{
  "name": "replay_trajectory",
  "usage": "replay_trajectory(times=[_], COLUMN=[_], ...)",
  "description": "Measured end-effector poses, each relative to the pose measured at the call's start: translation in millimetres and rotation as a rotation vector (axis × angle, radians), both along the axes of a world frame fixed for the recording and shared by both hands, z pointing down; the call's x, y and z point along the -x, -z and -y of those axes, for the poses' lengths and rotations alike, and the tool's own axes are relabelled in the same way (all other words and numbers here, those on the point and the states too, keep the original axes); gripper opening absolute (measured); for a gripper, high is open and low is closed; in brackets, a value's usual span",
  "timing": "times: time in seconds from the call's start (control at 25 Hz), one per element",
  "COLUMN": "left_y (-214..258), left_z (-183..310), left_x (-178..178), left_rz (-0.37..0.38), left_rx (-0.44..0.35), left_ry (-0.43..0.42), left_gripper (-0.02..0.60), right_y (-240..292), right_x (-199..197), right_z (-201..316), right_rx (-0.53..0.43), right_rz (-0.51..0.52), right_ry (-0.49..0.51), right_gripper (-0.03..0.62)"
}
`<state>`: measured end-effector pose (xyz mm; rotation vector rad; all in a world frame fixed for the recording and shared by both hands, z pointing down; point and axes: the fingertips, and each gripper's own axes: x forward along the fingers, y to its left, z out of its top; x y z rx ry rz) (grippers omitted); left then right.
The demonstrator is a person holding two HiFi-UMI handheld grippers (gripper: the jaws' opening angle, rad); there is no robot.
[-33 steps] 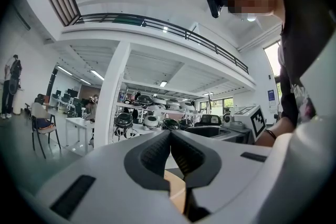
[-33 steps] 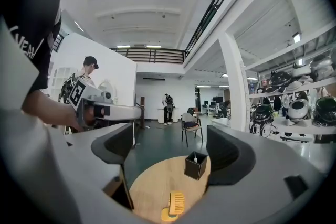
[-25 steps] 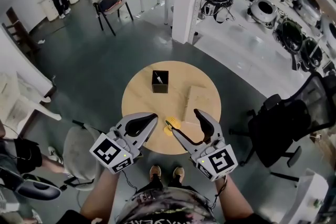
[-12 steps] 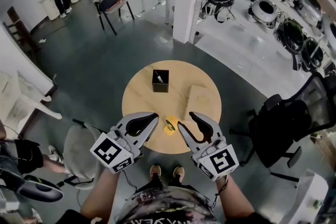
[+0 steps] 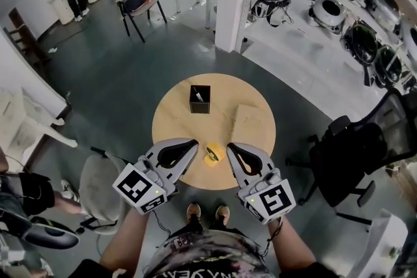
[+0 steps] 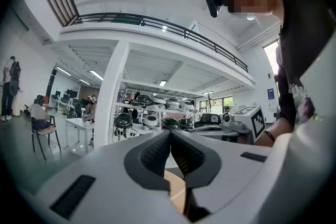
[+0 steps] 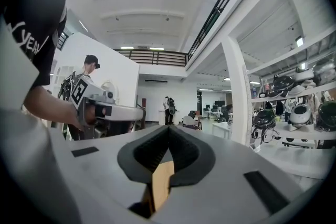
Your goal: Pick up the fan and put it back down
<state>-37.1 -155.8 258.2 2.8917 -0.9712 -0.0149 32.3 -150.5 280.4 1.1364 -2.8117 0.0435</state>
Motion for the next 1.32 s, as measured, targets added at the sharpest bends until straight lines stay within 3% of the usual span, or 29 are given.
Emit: replay_trajectory(times=[1.32], left_y=[1.6], left_z=[-2.7], left_x=[6.3], left_rz=[-0.003], left_rx=[-0.008], left_ry=[0.019], left_gripper=[0.018], right_y=[2.3], right_x=[8.0], right_z=[-2.7], right_rx=[-0.005], right_rz=[-0.001], right_ry=[0.034], right_gripper=[-0.002])
